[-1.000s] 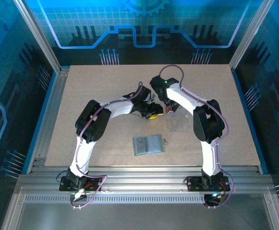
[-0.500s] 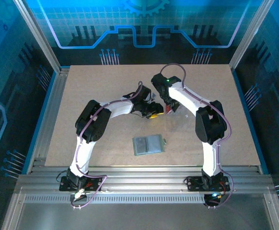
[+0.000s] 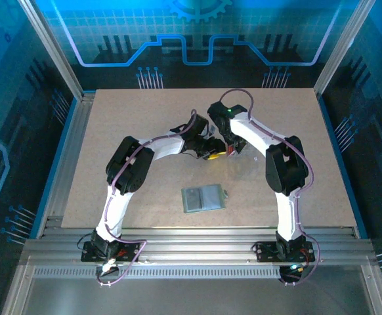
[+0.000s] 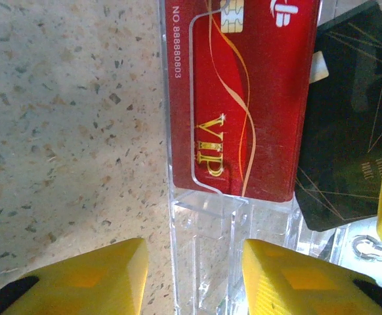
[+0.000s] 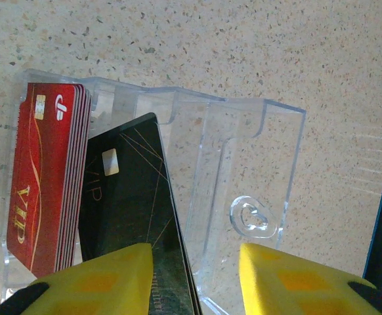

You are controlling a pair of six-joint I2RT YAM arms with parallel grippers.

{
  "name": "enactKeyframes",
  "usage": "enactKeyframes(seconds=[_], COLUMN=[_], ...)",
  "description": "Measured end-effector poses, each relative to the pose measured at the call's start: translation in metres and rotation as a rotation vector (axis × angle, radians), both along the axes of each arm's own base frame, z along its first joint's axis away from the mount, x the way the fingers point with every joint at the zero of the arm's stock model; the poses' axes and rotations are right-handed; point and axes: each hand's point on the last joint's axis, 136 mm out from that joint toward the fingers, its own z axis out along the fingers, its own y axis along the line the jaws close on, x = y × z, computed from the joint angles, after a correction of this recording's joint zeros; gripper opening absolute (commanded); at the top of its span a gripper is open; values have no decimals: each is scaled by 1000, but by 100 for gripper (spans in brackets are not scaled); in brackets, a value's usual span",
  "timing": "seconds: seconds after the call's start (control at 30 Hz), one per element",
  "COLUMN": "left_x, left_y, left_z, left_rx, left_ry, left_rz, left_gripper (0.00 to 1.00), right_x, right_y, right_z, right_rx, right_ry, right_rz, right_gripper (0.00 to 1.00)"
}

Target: Put the credit cards into the card holder

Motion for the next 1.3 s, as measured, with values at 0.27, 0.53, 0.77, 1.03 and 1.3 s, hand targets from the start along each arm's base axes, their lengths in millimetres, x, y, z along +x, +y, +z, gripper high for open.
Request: enactKeyframes(seconds=[0.27, 0.53, 0.77, 1.03, 1.3], left_x=[3, 2, 2, 2, 2], left_y=[-2, -1, -1, -1, -1], left_z=[-8, -20, -21, -21, -21], left_rx=[4, 16, 16, 15, 14], left_ry=[13, 32, 34, 40, 47], left_rz=[4, 4, 5, 10, 17], left_gripper=[42, 42, 42, 41, 41], right_x=[0, 1, 0, 2, 1], right_y=[-1, -4, -7, -7, -10], right_z=[-5, -3, 0, 5, 5], right_rx=[-14, -36, -54, -63, -59], right_ry=[13, 7, 6, 4, 19], right_rz=[5, 3, 2, 8, 10], right_gripper=[33, 29, 27, 17, 29])
